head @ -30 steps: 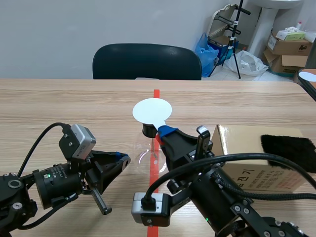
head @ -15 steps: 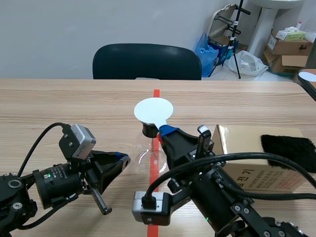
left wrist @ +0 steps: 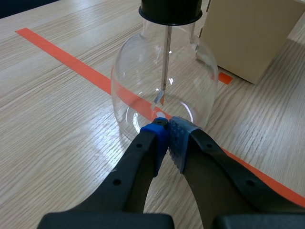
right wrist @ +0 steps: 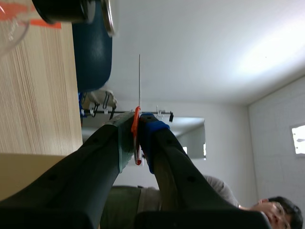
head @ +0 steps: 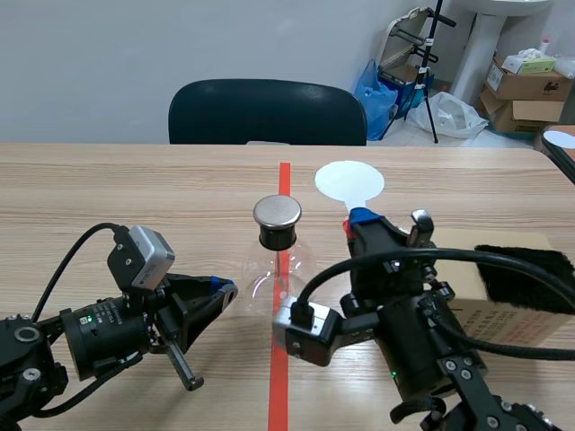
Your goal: Do the electroscope experiment
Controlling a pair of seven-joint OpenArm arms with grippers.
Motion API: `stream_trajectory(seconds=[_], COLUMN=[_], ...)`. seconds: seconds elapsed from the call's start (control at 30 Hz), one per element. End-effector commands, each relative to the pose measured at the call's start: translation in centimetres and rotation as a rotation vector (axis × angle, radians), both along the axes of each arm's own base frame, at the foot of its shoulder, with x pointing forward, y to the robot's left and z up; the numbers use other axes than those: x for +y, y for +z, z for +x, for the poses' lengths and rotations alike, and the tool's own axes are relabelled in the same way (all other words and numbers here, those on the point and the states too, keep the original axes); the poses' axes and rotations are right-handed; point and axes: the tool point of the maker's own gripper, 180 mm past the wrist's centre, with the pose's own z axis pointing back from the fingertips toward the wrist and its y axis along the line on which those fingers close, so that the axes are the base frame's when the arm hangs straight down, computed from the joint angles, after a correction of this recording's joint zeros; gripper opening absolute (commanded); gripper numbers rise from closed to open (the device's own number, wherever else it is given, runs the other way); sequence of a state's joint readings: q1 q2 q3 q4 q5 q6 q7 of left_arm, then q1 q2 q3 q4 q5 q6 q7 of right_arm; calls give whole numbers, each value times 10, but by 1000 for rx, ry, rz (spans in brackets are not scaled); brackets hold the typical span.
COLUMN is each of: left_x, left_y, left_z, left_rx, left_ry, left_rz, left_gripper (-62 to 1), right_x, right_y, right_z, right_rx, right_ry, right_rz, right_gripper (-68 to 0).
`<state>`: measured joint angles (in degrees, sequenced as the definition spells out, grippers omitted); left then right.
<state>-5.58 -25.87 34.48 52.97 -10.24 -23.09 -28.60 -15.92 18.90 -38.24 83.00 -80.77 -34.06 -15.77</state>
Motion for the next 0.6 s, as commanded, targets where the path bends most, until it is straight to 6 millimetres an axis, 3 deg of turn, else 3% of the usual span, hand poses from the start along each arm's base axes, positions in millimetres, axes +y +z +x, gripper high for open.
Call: stream_trajectory(seconds=[0.0,0.23,0.57], left_x=[-2,-2,-2], left_y=[10,10,10], left_z=[5,5,5], left_rx=[-26,-26,-26], left_ry=[7,7,7], left_rz=[-31,-31,-31], left_gripper=[-577,-577,-577], right_x=[-6,-24,-33], right_y=[14,15,15], right_z=[6,11,12], right_rx=[-46,-48,-49], right_ry=[-24,-124,-175], right_rz=[9,21,26], right_gripper=[-667,-667,-667])
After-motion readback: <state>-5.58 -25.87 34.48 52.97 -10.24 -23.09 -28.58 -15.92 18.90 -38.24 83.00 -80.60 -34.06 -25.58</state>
